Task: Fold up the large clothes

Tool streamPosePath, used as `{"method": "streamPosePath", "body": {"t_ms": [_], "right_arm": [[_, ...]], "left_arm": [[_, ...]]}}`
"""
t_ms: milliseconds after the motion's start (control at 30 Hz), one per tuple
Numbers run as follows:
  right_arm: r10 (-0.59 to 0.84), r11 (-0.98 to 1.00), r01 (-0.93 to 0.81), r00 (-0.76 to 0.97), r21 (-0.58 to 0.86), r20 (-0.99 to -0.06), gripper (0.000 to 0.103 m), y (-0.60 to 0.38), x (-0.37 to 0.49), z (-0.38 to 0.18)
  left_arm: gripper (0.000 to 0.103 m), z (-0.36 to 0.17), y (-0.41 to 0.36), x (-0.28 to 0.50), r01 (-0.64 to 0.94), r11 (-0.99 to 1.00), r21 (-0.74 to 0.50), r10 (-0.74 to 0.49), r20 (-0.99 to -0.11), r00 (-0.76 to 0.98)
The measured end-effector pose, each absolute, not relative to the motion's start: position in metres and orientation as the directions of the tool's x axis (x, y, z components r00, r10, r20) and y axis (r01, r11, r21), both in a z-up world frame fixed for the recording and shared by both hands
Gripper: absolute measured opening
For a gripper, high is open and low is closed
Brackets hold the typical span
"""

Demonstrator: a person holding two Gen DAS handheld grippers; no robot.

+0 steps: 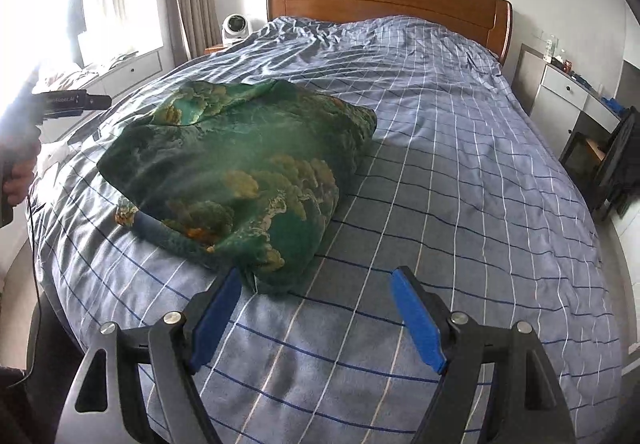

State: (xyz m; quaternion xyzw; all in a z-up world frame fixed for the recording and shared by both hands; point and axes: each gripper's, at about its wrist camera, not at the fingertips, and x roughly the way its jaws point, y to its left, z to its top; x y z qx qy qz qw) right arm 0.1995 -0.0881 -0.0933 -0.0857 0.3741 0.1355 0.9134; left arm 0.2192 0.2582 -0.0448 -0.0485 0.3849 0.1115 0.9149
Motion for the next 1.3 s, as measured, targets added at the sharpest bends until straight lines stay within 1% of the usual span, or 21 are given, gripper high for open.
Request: {"method": "streamPosePath", "body": {"t_ms": [100,167,233,300,400,500,567,633,700,767,867,1033,1200,1300], "right_arm": [[0.168,0.951,-0.304,0.68,-0.065,-0.714,0.079,-0.087,0.2,-0.097],[0.173,0.948,-0.313,0.677,-0.066,-0.715,0.079,-0.087,0.2,-0.099],[0.197,0.947,-0.32,0.67,-0.039,-0.716,0.079,-0.09,0.202,-0.099],[0.232,0.951,-0.307,0.668,0.022,-0.708,0.079,-0.099,0.205,-0.097],[0.288,0.949,-0.296,0.66,0.112,-0.693,0.079,-0.112,0.21,-0.097],[0.323,0.94,-0.301,0.645,0.159,-0.693,0.079,-0.115,0.216,-0.098],[0.337,0.936,-0.307,0.637,0.174,-0.693,0.079,-0.113,0.221,-0.098],[0.362,0.927,-0.32,0.629,0.195,-0.688,0.079,-0.109,0.226,-0.097],[0.386,0.918,-0.334,0.622,0.216,-0.681,0.079,-0.106,0.233,-0.095],[0.394,0.914,-0.339,0.618,0.222,-0.68,0.079,-0.105,0.24,-0.094],[0.391,0.916,-0.334,0.607,0.224,-0.692,0.079,-0.107,0.256,-0.097],[0.406,0.911,-0.305,0.562,0.276,-0.72,0.079,-0.116,0.289,-0.113],[0.46,0.888,-0.271,0.503,0.372,-0.732,0.079,-0.128,0.321,-0.138],[0.482,0.876,-0.261,0.466,0.405,-0.742,0.079,-0.129,0.332,-0.149]], "left_arm": [[0.091,-0.048,0.26,0.221,-0.238,0.971,-0.002,0.163,-0.723,0.671],[0.091,-0.049,0.263,0.223,-0.219,0.975,-0.038,0.122,-0.733,0.669],[0.091,-0.049,0.27,0.225,-0.183,0.974,-0.135,0.024,-0.739,0.673],[0.091,-0.049,0.286,0.229,-0.141,0.944,-0.297,-0.123,-0.717,0.686],[0.094,-0.056,0.301,0.24,-0.114,0.879,-0.462,-0.273,-0.685,0.676],[0.094,-0.076,0.298,0.269,-0.067,0.828,-0.557,-0.409,-0.681,0.608],[0.094,-0.098,0.288,0.291,-0.074,0.812,-0.578,-0.452,-0.705,0.547],[0.094,-0.118,0.283,0.305,-0.105,0.809,-0.578,-0.46,-0.734,0.499],[0.094,-0.141,0.277,0.317,-0.144,0.837,-0.527,-0.422,-0.791,0.443],[0.1,-0.155,0.275,0.32,-0.149,0.855,-0.496,-0.398,-0.813,0.426],[0.103,-0.162,0.275,0.315,-0.146,0.856,-0.495,-0.393,-0.809,0.438],[0.103,-0.166,0.269,0.323,-0.136,0.88,-0.454,-0.365,-0.833,0.416],[0.103,-0.184,0.281,0.332,-0.143,0.839,-0.526,-0.44,-0.808,0.392],[0.103,-0.185,0.285,0.332,-0.134,0.832,-0.538,-0.454,-0.801,0.391]]}}
